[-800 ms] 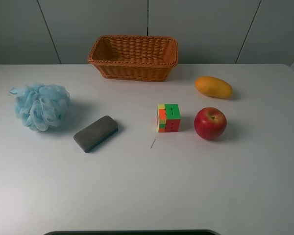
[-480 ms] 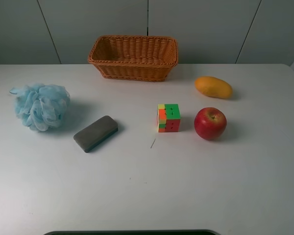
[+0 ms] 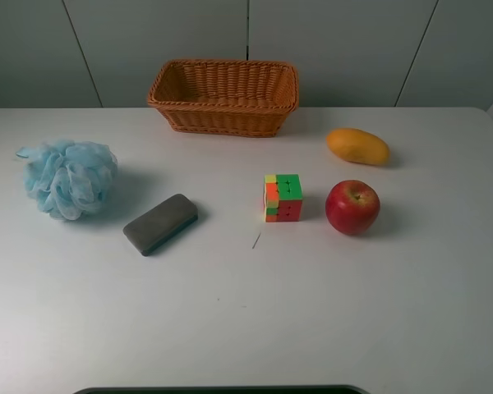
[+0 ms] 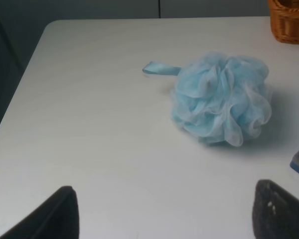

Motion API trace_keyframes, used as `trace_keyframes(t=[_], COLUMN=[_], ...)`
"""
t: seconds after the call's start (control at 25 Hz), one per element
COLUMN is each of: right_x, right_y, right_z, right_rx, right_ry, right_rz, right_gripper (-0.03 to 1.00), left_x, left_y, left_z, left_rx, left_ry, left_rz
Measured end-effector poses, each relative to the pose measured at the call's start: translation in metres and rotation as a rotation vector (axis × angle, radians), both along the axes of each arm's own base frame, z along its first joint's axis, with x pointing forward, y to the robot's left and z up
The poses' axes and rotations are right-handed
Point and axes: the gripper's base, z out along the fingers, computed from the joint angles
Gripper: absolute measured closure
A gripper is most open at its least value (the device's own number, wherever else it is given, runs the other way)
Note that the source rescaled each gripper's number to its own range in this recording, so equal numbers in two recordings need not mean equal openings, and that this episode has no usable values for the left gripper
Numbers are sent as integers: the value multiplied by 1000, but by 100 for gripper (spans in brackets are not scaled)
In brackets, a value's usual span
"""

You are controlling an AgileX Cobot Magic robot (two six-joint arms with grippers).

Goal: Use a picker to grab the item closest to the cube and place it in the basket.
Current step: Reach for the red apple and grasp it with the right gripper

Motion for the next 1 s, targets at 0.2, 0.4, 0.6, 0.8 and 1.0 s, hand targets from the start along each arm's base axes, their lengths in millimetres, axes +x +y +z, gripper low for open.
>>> trace_keyframes(t=[0.2, 0.4, 0.6, 0.8, 1.0], right_x=[55, 128, 198, 239, 262], right_y=[-4, -6, 11, 47, 60], right_z=[36, 52, 25, -26, -64], right_rx=[-26, 12, -19, -109, -175], right_ry=[164, 302, 452, 619, 706], right_rz=[89, 229, 392, 537, 578], right_gripper=[-3, -3, -3, -3, -3], left_x=[0, 0, 0, 0, 0], left_y=[0, 0, 0, 0, 0], left_z=[0, 0, 0, 0, 0], left_rx=[2, 2, 2, 2, 2], left_ry=[0, 0, 0, 0, 0], left_rz=[-1, -1, -1, -1, -1])
